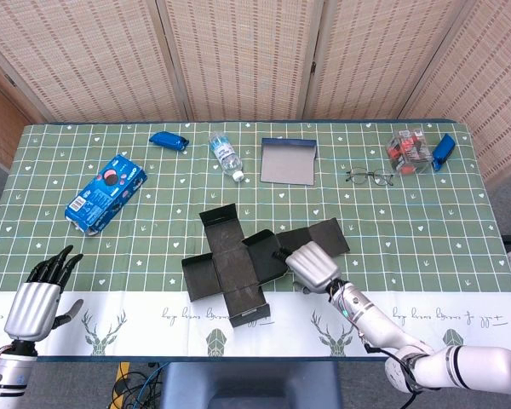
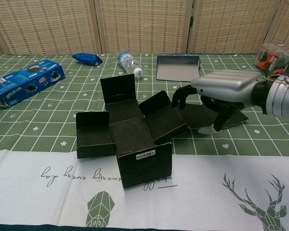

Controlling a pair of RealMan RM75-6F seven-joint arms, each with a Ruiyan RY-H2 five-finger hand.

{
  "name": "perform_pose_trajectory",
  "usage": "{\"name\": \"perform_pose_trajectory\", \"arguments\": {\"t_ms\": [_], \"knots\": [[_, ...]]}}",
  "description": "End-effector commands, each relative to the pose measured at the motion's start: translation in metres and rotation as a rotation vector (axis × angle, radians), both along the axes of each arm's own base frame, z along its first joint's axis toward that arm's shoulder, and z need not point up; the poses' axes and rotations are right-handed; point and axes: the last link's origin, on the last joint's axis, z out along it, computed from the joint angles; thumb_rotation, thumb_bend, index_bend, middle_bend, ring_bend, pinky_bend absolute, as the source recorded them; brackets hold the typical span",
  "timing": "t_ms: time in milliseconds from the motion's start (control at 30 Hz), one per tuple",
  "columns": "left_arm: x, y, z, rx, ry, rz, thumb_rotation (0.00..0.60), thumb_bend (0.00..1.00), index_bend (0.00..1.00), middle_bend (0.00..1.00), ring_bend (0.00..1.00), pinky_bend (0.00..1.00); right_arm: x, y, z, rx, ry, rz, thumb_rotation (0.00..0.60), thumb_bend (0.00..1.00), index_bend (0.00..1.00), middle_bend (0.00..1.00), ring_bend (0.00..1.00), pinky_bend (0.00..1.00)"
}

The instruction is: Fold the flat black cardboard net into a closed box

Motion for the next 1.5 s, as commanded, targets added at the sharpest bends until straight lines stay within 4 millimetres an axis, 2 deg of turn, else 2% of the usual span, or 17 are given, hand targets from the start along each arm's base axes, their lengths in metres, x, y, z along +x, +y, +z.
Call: {"name": "perform_pose_trajectory", "arguments": {"t_ms": [33, 133, 233, 333, 1000, 1167, 1300, 1367, 1433, 1500], "knots": [[0.0, 0.0, 0.0, -0.002, 0.0, 0.002, 0.6, 0.23, 0.12, 0.06, 0.13, 0.18, -0.008, -0.016, 0.008, -0.05, 0.036, -0.056, 0.6, 0.16, 0.06, 0.19, 0.77, 1.0], [-0.001, 0.0, -0.001, -0.005, 0.0, 0.004, 0.6, 0.23, 0.12, 0.06, 0.13, 0.18, -0.012, -0.026, 0.007, -0.046, 0.075, -0.103, 0.6, 0.11, 0.0, 0.13, 0.75, 1.0], [-0.002, 0.0, -0.002, -0.007, 0.0, 0.006, 0.6, 0.23, 0.12, 0.06, 0.13, 0.18, -0.015, -0.031, 0.002, -0.025, 0.123, -0.142, 0.6, 0.1, 0.0, 0.06, 0.73, 1.0], [-0.003, 0.0, -0.001, -0.007, 0.0, 0.009, 0.6, 0.23, 0.12, 0.06, 0.13, 0.18, -0.014, -0.035, -0.003, -0.01, 0.144, -0.172, 0.6, 0.09, 0.0, 0.04, 0.72, 1.0], [-0.004, 0.001, -0.001, -0.01, 0.0, 0.009, 0.6, 0.23, 0.12, 0.06, 0.13, 0.18, -0.002, -0.054, -0.038, 0.02, 0.188, -0.219, 0.6, 0.09, 0.0, 0.07, 0.72, 1.0], [-0.006, 0.0, 0.001, -0.006, 0.001, 0.014, 0.6, 0.23, 0.12, 0.06, 0.13, 0.18, 0.001, -0.058, -0.045, 0.023, 0.184, -0.223, 0.6, 0.1, 0.0, 0.08, 0.72, 1.0], [-0.007, 0.001, 0.002, -0.003, 0.001, 0.016, 0.6, 0.23, 0.12, 0.06, 0.13, 0.18, 0.002, -0.06, -0.049, 0.024, 0.178, -0.225, 0.6, 0.17, 0.01, 0.14, 0.73, 1.0], [-0.007, 0.003, 0.001, -0.002, 0.002, 0.009, 0.6, 0.23, 0.13, 0.06, 0.13, 0.18, 0.004, -0.06, -0.049, 0.011, 0.163, -0.22, 0.6, 0.27, 0.09, 0.24, 0.74, 1.0], [-0.005, 0.008, -0.001, -0.004, -0.004, -0.01, 0.6, 0.23, 0.15, 0.06, 0.13, 0.18, 0.004, -0.059, -0.049, 0.0, 0.138, -0.217, 0.6, 0.33, 0.2, 0.32, 0.77, 1.0], [-0.002, 0.016, -0.004, -0.018, -0.017, -0.035, 0.6, 0.23, 0.18, 0.06, 0.14, 0.2, 0.004, -0.057, -0.048, 0.001, 0.108, -0.218, 0.6, 0.35, 0.25, 0.35, 0.78, 1.0]]}}
